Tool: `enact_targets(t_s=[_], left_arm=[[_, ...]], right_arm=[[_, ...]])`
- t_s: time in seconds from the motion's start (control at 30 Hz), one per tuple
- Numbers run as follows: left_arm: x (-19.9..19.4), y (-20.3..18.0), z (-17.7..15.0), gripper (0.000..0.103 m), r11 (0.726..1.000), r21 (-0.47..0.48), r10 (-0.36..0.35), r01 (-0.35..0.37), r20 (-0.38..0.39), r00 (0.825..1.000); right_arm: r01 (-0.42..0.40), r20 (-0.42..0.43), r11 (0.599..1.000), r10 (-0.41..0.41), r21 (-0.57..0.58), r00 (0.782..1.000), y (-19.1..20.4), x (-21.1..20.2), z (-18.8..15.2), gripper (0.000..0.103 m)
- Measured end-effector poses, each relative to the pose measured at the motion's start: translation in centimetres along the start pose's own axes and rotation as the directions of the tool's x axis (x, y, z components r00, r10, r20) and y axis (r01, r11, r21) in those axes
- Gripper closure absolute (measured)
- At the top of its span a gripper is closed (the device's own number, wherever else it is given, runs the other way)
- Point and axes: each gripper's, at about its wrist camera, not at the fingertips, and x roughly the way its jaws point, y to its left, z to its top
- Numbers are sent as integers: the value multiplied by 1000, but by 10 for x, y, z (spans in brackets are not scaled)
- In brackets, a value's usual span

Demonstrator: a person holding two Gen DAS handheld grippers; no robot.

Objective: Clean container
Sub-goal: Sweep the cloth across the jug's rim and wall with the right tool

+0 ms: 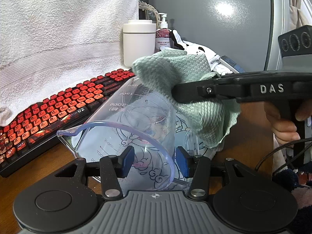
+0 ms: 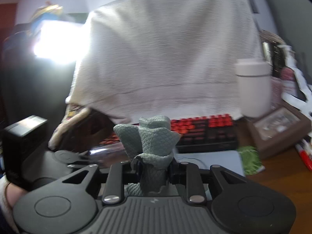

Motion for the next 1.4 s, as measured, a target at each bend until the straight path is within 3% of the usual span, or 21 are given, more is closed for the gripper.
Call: enact_targets(t_s=[0.17, 0.3, 0.43, 0.53, 0.7, 1.07, 1.17, 1.27, 1.4], left_arm=[[0, 1, 0, 56, 1000, -1, 0, 0, 0, 1000], [0, 0, 0, 56, 1000, -1, 0, 0, 0, 1000], [0, -1, 0, 56, 1000, -3, -1, 1, 0, 1000], [0, -2, 0, 56, 1000, -2, 0, 0, 0, 1000], [0, -3, 0, 56, 1000, -3, 0, 0, 0, 1000], [0, -2, 0, 56, 1000, -2, -1, 1, 0, 1000], [0, -2, 0, 56, 1000, -1, 0, 0, 0, 1000], [0, -1, 0, 56, 1000, -4, -1, 1, 0, 1000], [0, -1, 0, 56, 1000, -2, 0, 0, 0, 1000]], right_arm=[[-18, -2, 998, 18, 55, 1000, -4, 1, -1, 79], [-119, -20, 993, 118, -28, 993, 19, 0, -4, 79], [-241, -51, 965, 237, -106, 970, 41, -2, -6, 79], [-233, -54, 961, 227, -146, 972, 48, -2, -7, 80], [-184, -43, 978, 180, -103, 983, 33, -1, -3, 82], [-22, -17, 996, 24, 85, 1000, -16, 1, 0, 78], [-32, -21, 996, 33, 81, 999, -10, 1, -2, 79], [-92, -42, 995, 93, 26, 995, 9, 1, -4, 79], [-232, -77, 970, 227, -71, 971, 32, -1, -7, 79]])
